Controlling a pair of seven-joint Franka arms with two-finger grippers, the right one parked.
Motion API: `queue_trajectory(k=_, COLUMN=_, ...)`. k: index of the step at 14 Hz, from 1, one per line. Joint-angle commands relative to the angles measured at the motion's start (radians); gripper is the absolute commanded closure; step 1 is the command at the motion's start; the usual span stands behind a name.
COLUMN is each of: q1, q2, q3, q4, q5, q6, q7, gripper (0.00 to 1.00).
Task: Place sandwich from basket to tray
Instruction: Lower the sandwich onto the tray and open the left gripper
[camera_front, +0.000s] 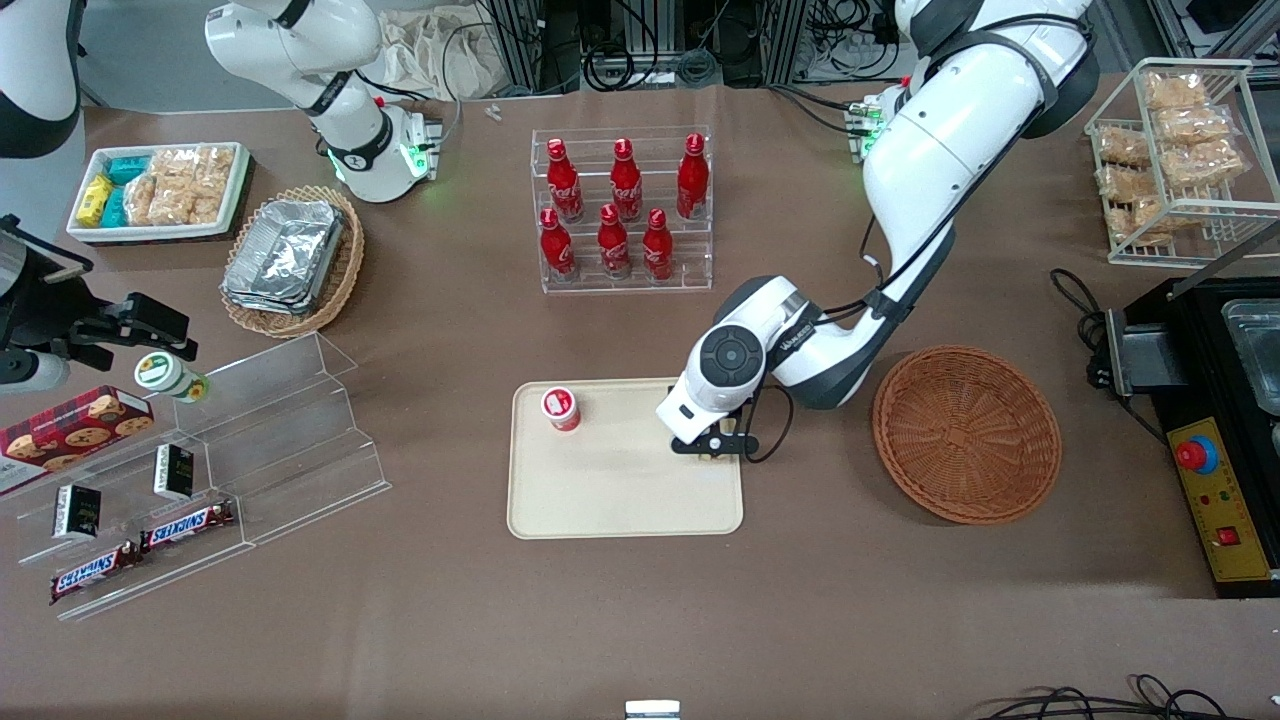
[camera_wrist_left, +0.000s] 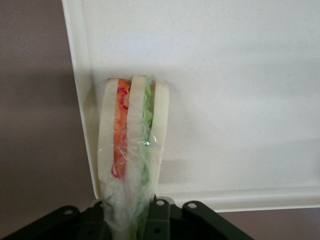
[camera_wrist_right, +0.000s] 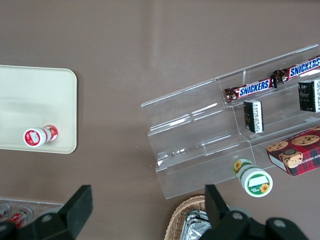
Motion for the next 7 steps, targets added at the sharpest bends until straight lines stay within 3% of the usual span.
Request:
queue_trajectory(k=1, q1=-0.008, q2=0.004, q3=0.003, q4=0.009, q5=0.021, q6=0.008, q7=-0.017, gripper=0.48)
queue_trajectory(k=2, q1=-0.008, q2=0.004, q3=0.003, q4=0.011, q5=0.021, q6=0.008, q7=-0.015, gripper=0.00)
queue_trajectory(k=7, q1=0.005, q2=-0.027, q3=0.003, q4=0.051, q5=0.012, q6=-0.005, q7=-0.021, gripper=0.00)
